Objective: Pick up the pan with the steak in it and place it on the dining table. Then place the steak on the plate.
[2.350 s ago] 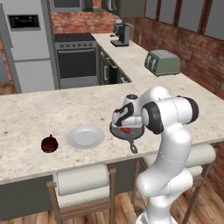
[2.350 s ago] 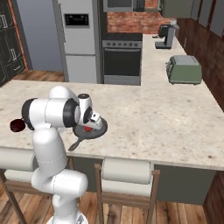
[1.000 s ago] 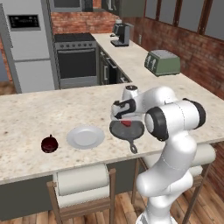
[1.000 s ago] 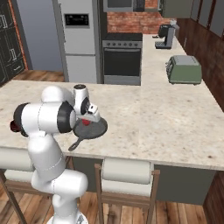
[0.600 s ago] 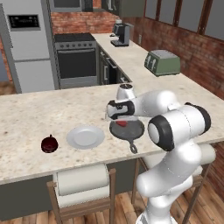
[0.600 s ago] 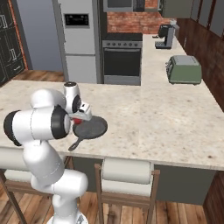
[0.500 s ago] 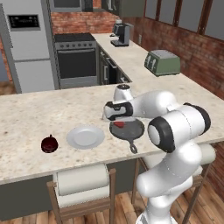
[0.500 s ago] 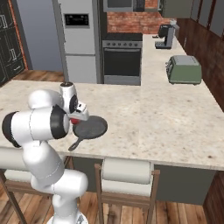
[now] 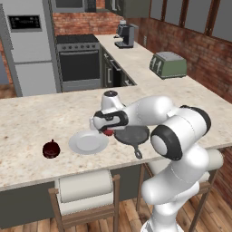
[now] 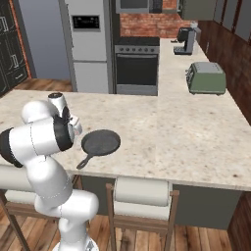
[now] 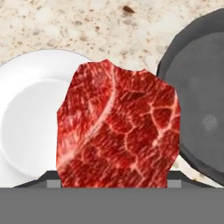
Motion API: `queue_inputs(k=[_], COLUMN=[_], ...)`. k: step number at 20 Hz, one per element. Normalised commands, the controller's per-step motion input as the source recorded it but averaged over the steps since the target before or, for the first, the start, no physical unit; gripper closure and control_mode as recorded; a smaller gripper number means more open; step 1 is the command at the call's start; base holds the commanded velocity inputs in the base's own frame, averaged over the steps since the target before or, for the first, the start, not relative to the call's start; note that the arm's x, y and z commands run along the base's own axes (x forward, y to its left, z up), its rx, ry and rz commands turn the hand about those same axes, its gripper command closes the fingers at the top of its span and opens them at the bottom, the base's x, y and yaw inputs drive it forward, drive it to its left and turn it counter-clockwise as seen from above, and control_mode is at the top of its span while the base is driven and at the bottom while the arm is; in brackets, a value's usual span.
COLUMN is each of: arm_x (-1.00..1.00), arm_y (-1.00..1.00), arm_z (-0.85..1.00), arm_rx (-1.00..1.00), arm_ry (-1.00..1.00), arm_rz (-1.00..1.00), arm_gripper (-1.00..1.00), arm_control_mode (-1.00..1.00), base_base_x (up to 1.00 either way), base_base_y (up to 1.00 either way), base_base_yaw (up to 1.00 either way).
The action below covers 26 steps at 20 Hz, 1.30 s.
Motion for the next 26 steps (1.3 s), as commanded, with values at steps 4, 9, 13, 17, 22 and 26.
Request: queue_inputs(k=[4, 9, 13, 17, 22, 26], arm_x=[-0.15, -0.15, -0.02, 0.00, 0.07, 0.22], arm_y=[0.69, 0.45, 0.01, 0.00, 0.11, 0.21], arm_z=[0.00, 0.00, 0.00, -0.07, -0.13, -0.15], arm_rx=[0.01, 0.01, 0.00, 0.03, 0.04, 0.02], arm_ry=[-0.03, -0.05, -0.01, 0.00, 0.00, 0.00], arm_rz=[0.01, 0.00, 0.00, 0.00, 0.00, 0.00], arm_gripper=[1.00, 1.00, 1.00, 1.00, 1.00, 1.00], arm_control_mode=[-1.00, -1.00, -1.00, -1.00, -1.00, -1.00], base_base_x=[0.00, 0.00, 0.00, 0.00, 0.00, 0.00], base_base_y=[0.00, 0.00, 0.00, 0.00, 0.00, 0.00], base_base_yaw=[0.00, 0.00, 0.00, 0.00, 0.00, 0.00])
